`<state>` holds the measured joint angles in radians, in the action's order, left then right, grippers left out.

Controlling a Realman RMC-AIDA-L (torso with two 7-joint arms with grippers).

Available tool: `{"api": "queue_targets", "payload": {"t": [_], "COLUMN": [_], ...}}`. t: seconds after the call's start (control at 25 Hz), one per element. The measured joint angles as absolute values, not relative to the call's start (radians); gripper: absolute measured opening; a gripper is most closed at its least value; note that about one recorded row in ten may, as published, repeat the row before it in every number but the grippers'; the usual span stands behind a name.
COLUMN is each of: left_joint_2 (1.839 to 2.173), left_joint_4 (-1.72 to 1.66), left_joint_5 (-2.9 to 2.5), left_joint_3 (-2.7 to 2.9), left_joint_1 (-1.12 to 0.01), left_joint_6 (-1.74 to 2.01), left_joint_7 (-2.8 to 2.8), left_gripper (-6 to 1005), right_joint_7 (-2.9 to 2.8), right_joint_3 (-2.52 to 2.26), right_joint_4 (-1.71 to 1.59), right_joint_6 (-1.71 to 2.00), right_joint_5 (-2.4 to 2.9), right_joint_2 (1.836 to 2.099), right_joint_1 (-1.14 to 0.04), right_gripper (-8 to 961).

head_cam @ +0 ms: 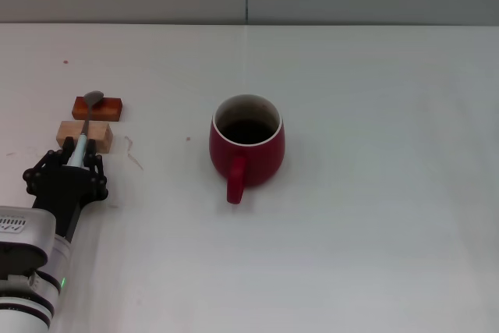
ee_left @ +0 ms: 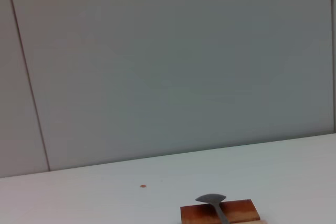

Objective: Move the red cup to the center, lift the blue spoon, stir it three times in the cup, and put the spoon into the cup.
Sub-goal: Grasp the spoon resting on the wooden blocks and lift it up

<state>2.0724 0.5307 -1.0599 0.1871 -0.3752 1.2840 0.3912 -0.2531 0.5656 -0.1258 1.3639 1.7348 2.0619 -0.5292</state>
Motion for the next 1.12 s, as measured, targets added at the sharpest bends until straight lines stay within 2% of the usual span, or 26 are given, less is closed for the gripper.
{"api": "queue_targets", "payload": {"t": [0.44, 0.96, 1.12], "left_joint_2": [2.072, 2.074, 2.074], "left_joint_4": [0.531, 0.532, 0.532], "left_joint_5": [-1.06, -1.06, -1.06], "left_joint_3": [0.187, 0.187, 0.187], "left_joint_1": [-0.373, -0.373, -0.375], "left_joint_6": [1.281, 1.284, 1.283], "left_joint_7": [0.391, 0.391, 0.391], "left_gripper": [273, 167, 166], "right_joint_7": [-0.253, -0.253, -0.253], "right_joint_3": [0.563, 0.554, 0.554], "right_joint_4": [-0.126, -0.126, -0.126], "right_joint_6": [1.365, 1.365, 1.365], "right_joint_5": [1.735, 1.735, 1.735], "right_joint_2": [2.065, 2.065, 2.065], "right_joint_1": [-0.529, -0.529, -0.528], "right_gripper": [646, 647, 647]}}
